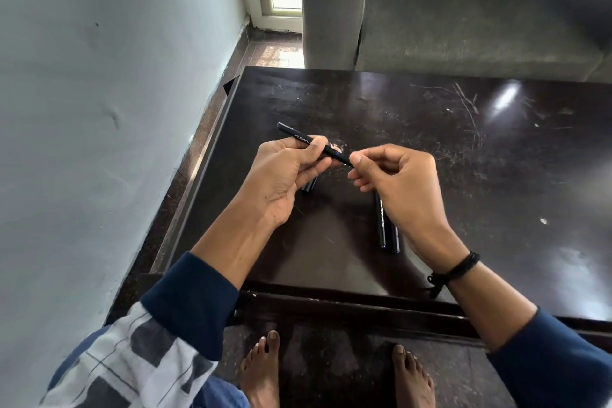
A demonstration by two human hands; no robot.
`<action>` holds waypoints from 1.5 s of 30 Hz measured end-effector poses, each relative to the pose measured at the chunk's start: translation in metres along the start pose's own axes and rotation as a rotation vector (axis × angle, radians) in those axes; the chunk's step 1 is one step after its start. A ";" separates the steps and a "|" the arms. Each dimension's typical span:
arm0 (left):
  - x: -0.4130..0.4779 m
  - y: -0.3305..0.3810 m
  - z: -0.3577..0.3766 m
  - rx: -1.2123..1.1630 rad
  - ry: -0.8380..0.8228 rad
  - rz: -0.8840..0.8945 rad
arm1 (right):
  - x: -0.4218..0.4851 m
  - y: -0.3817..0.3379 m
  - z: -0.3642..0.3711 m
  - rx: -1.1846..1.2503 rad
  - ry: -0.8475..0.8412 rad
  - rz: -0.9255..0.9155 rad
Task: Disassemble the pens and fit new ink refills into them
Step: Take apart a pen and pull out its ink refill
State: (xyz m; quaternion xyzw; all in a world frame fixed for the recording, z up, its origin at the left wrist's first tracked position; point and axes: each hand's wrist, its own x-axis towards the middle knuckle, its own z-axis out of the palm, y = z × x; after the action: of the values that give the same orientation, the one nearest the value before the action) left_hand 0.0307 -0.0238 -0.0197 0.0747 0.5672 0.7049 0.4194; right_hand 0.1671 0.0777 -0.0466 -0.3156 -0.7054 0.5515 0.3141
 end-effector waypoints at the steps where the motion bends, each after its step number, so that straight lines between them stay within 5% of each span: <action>1: 0.000 -0.001 0.001 0.003 -0.001 -0.003 | 0.000 0.001 0.000 -0.021 -0.004 -0.003; 45: -0.002 -0.008 0.003 0.026 0.000 0.033 | -0.003 0.006 0.001 -0.132 0.015 -0.024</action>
State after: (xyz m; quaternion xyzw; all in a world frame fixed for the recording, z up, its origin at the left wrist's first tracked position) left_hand 0.0381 -0.0224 -0.0250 0.0897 0.5748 0.7044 0.4067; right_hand 0.1690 0.0759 -0.0527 -0.3314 -0.7414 0.4978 0.3044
